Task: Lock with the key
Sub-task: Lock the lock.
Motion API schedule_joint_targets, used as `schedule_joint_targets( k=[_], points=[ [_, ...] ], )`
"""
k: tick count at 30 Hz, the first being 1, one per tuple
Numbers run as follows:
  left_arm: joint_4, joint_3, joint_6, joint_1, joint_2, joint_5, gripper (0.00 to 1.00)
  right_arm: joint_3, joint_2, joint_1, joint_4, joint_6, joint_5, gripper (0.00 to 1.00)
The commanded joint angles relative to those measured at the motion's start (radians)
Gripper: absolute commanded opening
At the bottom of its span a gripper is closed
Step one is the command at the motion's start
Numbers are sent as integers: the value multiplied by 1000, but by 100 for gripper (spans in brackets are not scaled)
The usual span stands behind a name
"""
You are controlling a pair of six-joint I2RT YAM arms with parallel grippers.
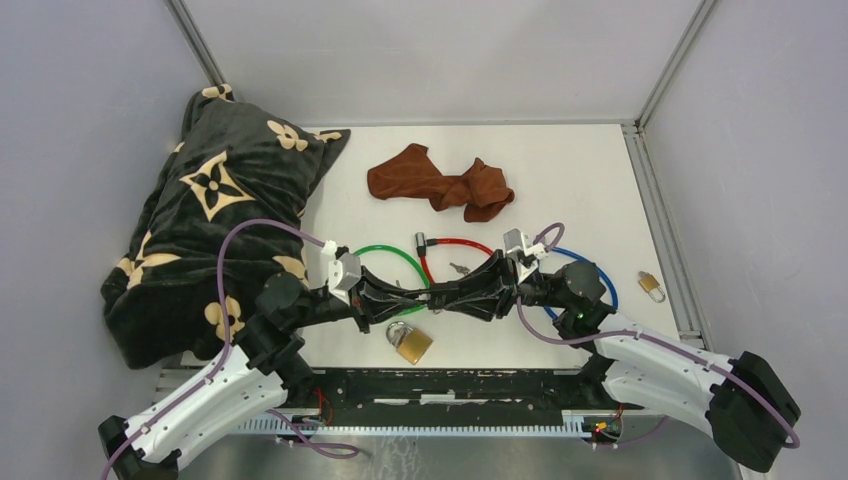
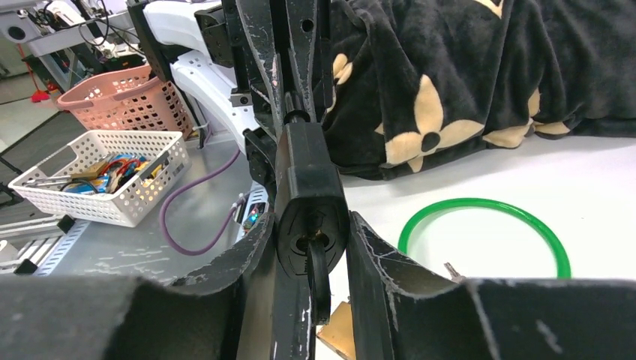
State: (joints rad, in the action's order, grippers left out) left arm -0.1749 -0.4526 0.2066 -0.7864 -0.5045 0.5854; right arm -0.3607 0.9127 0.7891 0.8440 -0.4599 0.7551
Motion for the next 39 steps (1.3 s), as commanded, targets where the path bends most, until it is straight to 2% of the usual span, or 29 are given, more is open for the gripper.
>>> schedule_joint_targets(
  k=[1,4,7,15,19,23,30,39],
  points=[
    [-130,-31,61,5,0,-28,2,-60,13,37,122,-62,-15,15],
    [-159,-20,101,6,-15,-42,2,-104,33,97,50,-4,-69,0],
    [-172,-16,128,4,-27,-36,2,-140,53,142,4,46,-98,0],
    [-168,51,137,-4,-15,-41,2,-201,66,170,28,22,-188,0],
    [-197,100,181,-8,-27,-67,2,-259,89,191,-73,66,-229,0],
    [-214,79,166,-16,-38,-87,2,-270,131,196,-128,82,-253,0],
    [-221,61,163,-25,-61,-85,2,-295,205,208,-108,72,-222,0],
    [-232,97,204,-58,-93,-99,2,-356,236,258,-161,121,-204,0]
  ],
)
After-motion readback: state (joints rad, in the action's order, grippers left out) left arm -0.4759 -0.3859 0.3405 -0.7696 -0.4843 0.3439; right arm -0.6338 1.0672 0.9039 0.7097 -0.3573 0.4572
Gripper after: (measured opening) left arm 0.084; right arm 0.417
